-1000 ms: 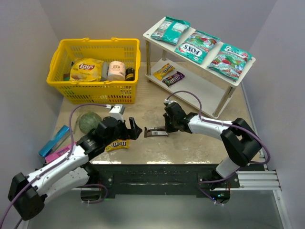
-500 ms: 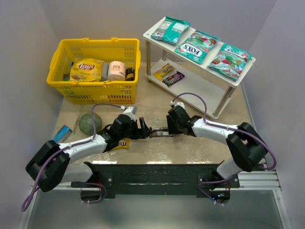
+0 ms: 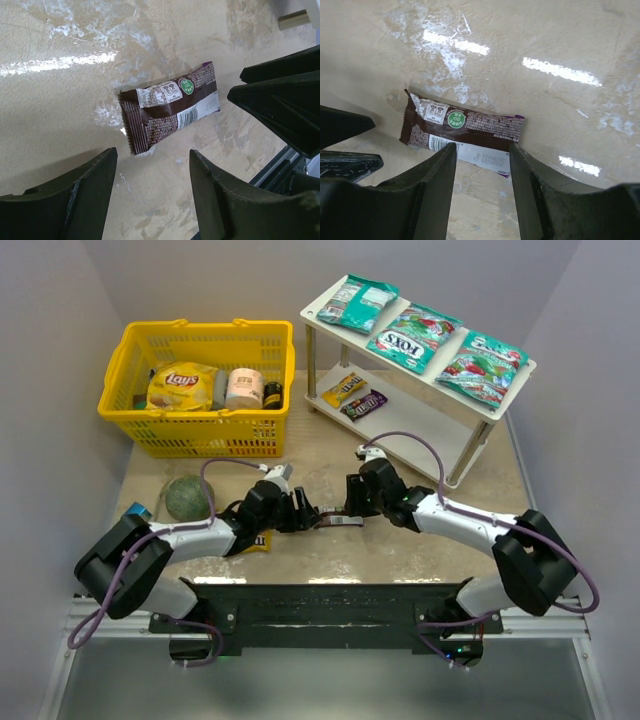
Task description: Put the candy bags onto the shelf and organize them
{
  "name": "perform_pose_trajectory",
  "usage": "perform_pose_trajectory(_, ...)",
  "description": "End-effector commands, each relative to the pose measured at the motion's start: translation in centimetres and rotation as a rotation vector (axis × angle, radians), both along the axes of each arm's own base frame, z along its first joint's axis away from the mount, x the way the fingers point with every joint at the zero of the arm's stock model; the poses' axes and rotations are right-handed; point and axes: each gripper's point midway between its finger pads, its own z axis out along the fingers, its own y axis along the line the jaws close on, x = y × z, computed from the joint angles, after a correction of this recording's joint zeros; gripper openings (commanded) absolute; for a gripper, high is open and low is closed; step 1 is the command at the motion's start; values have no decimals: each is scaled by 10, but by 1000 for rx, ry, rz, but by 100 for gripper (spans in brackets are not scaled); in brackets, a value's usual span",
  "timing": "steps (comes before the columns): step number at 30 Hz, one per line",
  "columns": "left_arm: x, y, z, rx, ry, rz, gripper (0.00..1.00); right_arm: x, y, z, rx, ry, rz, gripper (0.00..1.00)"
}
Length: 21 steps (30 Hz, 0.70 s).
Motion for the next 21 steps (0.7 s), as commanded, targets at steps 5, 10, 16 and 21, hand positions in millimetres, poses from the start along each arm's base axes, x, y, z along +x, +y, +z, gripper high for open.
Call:
perform_pose_trajectory(5,4,-7,-7,-34,-3,9,64,-6,24,-21,69,46,82,46)
perform_pose_trajectory(10,3,-5,-16,-26,16,18,66,-5,18,-45,7,82,67,46)
perform_pose_trajectory(16,5,-5,-19,-34,12,26,67,-9,8,-65,-56,112,52,46)
perform_pose_trajectory(21,10,-10,-19,-70,16,18,67,-11,6,-71,-59,123,50,46)
